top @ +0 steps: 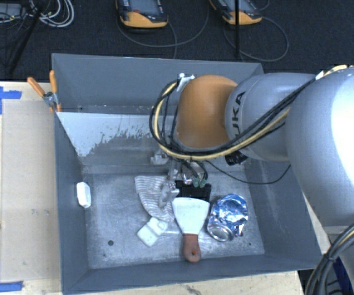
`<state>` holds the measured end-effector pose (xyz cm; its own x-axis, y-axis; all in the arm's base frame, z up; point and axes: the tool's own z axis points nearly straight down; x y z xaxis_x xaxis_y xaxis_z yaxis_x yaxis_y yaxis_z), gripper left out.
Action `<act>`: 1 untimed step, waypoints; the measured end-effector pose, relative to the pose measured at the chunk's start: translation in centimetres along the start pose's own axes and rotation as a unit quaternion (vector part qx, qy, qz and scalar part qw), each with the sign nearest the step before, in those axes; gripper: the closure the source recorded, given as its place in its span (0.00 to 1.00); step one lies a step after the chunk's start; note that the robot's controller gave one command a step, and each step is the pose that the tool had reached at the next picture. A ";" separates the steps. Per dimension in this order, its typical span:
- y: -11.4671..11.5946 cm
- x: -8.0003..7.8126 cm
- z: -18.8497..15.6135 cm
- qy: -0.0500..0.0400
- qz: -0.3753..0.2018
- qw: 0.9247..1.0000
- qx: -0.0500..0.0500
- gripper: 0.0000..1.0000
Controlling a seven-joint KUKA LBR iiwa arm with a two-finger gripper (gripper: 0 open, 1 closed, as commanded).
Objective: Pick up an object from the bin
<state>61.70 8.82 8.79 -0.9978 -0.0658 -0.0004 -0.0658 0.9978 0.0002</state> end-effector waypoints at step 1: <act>0.7 1.4 -2.1 0.001 -0.019 1.000 0.000 0.00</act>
Offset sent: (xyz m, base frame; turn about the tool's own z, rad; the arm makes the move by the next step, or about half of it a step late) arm -0.0140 0.0153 -0.0179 0.1314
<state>60.24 9.39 10.87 -0.9947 -0.1029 0.0016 -0.1029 0.9947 0.0004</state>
